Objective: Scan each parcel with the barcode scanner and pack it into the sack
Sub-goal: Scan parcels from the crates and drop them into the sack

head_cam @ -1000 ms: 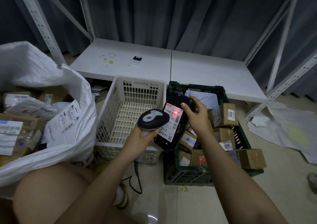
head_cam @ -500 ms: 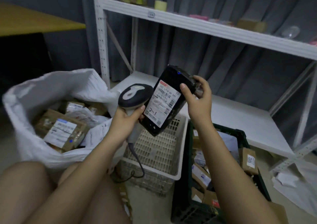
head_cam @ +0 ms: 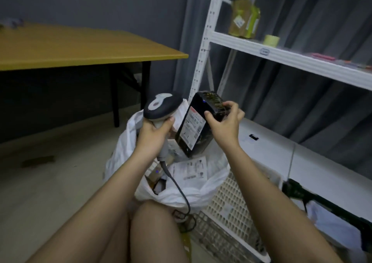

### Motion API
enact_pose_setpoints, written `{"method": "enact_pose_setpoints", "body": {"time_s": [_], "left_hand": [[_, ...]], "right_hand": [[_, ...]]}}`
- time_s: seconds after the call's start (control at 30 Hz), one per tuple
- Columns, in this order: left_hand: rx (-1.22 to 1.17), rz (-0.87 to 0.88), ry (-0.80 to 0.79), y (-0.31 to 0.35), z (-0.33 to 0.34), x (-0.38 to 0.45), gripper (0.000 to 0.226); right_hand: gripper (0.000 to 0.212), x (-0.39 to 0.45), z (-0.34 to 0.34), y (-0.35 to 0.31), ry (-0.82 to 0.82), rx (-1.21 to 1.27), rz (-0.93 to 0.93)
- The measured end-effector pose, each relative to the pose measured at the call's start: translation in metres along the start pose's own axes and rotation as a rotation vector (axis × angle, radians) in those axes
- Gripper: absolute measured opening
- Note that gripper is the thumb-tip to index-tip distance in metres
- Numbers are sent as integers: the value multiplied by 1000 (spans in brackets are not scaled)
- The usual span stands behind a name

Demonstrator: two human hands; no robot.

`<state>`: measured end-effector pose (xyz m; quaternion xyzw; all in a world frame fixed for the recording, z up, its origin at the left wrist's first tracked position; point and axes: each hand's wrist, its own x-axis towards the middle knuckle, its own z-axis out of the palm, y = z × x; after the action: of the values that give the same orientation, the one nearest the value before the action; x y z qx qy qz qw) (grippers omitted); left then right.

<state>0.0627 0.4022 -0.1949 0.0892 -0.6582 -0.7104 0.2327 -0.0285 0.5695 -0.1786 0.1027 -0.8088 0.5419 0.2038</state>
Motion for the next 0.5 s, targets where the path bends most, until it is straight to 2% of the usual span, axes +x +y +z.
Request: {"method": "enact_pose_setpoints", "body": {"time_s": [0.1,0.13,0.23,0.27,0.3,0.33,0.4,0.43,0.5], "left_hand": [[-12,-25,16,-10,-8,9,32],[-21,-37,17,-14,-8,11,30],[-17,-71,7,-25,-5,15,39],[-14,-73,-3,-27,-3,15,45],[-5,-77,-21,-30,1,16,51],[10,-83,-36,-33,4,16,54],[9,-86,-53,-40,11,15,47],[9,-86,-63,-43,15,15,41],[17,-83,-81,-47,23,16,35]], "right_hand": [[49,3,29,25,31,-70,-41],[49,4,35,37,-63,-189,-15],[36,3,37,71,-669,-660,90],[32,2,33,78,-740,-712,78],[31,3,27,84,-687,-713,28],[33,4,21,89,-548,-699,-20],[47,7,7,94,-246,-754,-28],[56,9,1,96,-174,-851,11],[77,15,-8,100,-209,-1095,117]]}}
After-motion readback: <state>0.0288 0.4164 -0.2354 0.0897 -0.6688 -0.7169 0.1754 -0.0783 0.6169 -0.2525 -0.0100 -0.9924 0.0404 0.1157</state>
